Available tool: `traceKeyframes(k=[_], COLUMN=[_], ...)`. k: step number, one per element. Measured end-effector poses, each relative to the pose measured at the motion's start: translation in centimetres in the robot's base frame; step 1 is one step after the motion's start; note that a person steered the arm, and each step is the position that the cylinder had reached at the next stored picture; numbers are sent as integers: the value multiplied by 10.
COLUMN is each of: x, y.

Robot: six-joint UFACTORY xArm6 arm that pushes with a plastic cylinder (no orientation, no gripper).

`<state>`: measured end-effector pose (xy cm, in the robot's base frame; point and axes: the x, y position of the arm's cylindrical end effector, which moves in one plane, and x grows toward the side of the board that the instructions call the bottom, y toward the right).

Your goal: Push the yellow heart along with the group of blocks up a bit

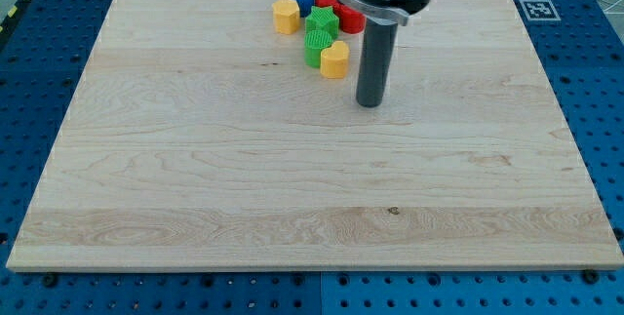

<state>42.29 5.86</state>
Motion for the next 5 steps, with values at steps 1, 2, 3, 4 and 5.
traceKeyframes(k=[1, 2, 3, 4, 5], x=[-11, -22, -39, -58, -75], y=[-17, -31, -31, -31, -35])
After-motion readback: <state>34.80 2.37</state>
